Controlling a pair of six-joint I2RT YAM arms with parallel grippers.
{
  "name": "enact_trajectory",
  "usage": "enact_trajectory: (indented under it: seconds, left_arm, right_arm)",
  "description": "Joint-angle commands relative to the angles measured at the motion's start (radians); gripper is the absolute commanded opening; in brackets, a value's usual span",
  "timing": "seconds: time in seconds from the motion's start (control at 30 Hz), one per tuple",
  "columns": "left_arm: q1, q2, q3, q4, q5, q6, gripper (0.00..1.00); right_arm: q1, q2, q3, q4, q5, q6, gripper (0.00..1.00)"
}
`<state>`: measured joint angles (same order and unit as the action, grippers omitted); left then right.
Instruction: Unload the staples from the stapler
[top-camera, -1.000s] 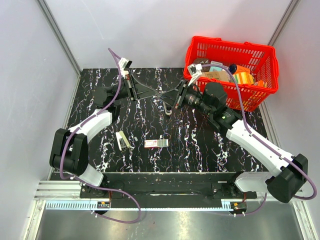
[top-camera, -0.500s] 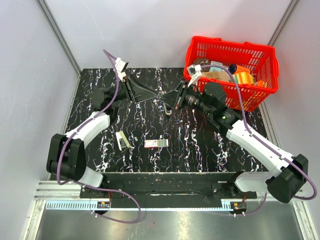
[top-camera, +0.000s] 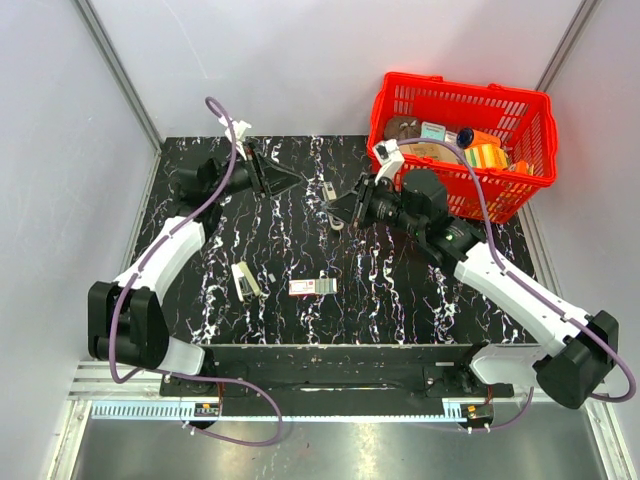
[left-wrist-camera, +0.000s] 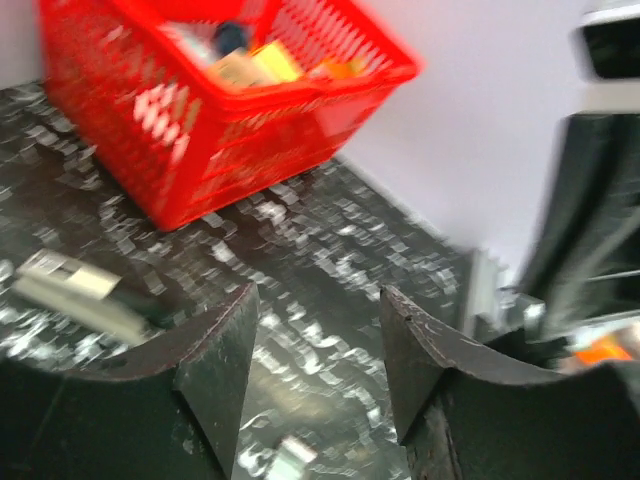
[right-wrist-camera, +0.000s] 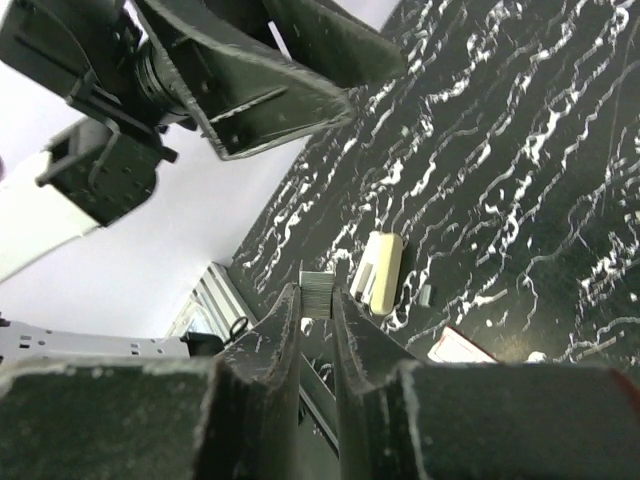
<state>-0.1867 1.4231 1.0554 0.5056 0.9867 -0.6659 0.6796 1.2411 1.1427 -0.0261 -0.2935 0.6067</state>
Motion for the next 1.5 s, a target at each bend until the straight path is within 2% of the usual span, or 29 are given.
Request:
enact_trajectory:
  seconds: [0.0,0.1,0.23,0.33,0.5,0.63,0.87,1.03,1.47]
  left_arm:
    - [0.01,-0.012,0.045,-0.575,-0.23,0.578,0.55]
    - [0.01,-0.021,0.045,-0.691,-0.285,0.754,0.55]
    - [0.001,-0.038,0.029,-0.789,-0.361,0.941,0.56]
    - [-0.014,-0.044,-0.001,-0.834,-0.421,1.063,0.56]
    - [-0.014,-0.065,-0.055,-0.861,-0.431,1.152,0.56]
    - [-0.013,-0.098,-0.093,-0.863,-0.404,1.155,0.57]
    - [-0.016,-0.131,-0.103,-0.878,-0.414,1.143,0.55]
    - [-0.022,-0.164,-0.126,-0.872,-0.413,1.149,0.55]
    - [-0.039,-0.188,-0.143,-0.865,-0.428,1.167,0.55]
  right_arm:
    - [-0.003,0.012,-0.021,-0.072,0.011,-0.001,0.0]
    - [0.011,0.089,-0.024,-0.145,0.048,0.036,0.0]
    - [0.128,0.205,0.027,-0.291,0.359,0.054,0.0]
    - [0.19,0.326,0.109,-0.417,0.486,0.1,0.0]
    - [0.279,0.458,0.19,-0.524,0.64,0.168,0.0]
    - [0.31,0.57,0.281,-0.655,0.729,0.278,0.0]
    - [0.331,0.695,0.344,-0.71,0.723,0.335,0.0]
    - [0.339,0.695,0.308,-0.663,0.708,0.35,0.0]
    - [0.353,0.736,0.318,-0.673,0.668,0.349,0.0]
